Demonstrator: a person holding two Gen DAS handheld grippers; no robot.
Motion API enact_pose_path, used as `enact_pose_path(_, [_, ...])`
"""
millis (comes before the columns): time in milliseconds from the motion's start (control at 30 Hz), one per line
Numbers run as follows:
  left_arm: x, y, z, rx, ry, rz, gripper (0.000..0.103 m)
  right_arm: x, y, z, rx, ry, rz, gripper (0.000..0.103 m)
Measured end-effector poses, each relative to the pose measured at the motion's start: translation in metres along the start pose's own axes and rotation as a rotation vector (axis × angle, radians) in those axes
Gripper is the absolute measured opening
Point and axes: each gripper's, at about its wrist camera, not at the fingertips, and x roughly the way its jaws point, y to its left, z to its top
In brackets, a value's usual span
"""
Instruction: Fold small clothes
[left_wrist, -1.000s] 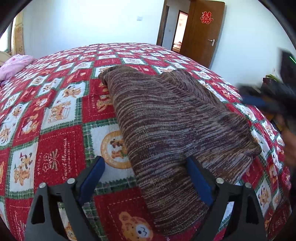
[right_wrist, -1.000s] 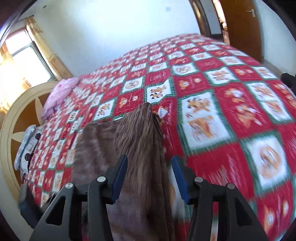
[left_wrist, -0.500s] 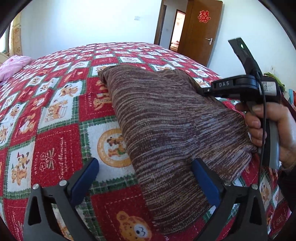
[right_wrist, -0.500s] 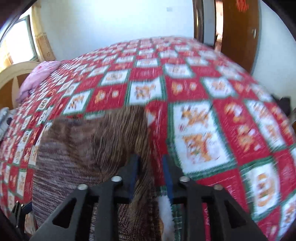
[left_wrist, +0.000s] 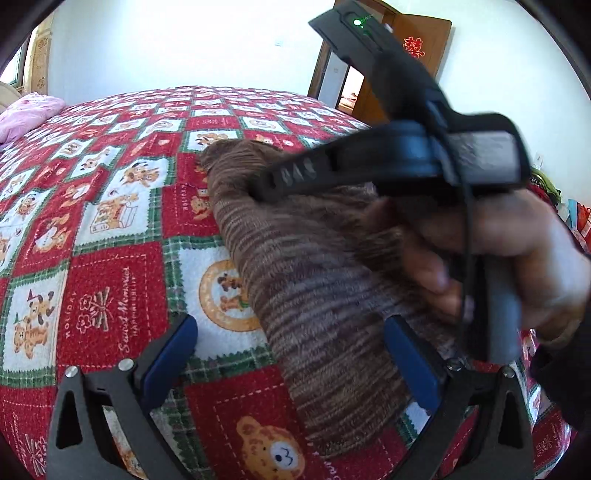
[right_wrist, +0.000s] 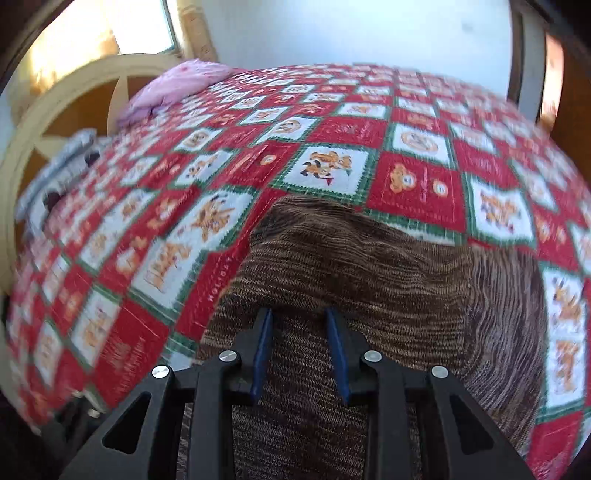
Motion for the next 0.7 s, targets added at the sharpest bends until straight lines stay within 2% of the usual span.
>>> enact_pose_path(67, [0.000, 0.000, 0.000, -0.001, -0.002, 0.000, 0.103, -0.017, -0.012, -0.003, 0.035, -0.009, 0.029, 0.032])
enact_pose_path(100, [-0.001, 0.000, 0.000, -0.001, -0.003, -0.001, 0.103, -0.033, -0.022, -0.010, 0.052, -0.031, 0.032, 0.036])
enact_pose_path(167, [-0.001, 0.001, 0.000, -0.002, -0.007, -0.004, 0.103, -0.062, -0.035, -0.027, 0.069, -0.068, 0.028, 0.037])
enact_pose_path(333, [-0.002, 0.003, 0.000, -0.015, -0.013, -0.024, 0.103, -0.122, -0.068, -0.080, 0.118, -0.101, -0.050, 0.037])
enact_pose_path(500, [-0.001, 0.004, 0.001, -0.017, -0.013, -0.024, 0.103, -0.136, -0.070, -0.115, 0.135, -0.077, -0.030, 0.036])
enact_pose_path(567, [-0.001, 0.003, 0.001, -0.013, -0.012, -0.019, 0.103, -0.128, -0.067, -0.119, 0.137, -0.070, -0.039, 0.030])
enact_pose_path(600, [-0.001, 0.003, 0.001, -0.011, -0.010, -0.016, 0.103, -0.121, -0.069, -0.120, 0.157, -0.054, -0.048, 0.012])
enact_pose_path(633, [-0.001, 0.002, 0.001, -0.009, -0.009, -0.012, 0.103, -0.117, -0.071, -0.122, 0.177, -0.039, -0.052, 0.003])
enact_pose_path(700, [0.000, 0.002, 0.000, -0.004, -0.006, -0.004, 0.103, -0.114, -0.071, -0.128, 0.198, -0.033, -0.059, 0.002])
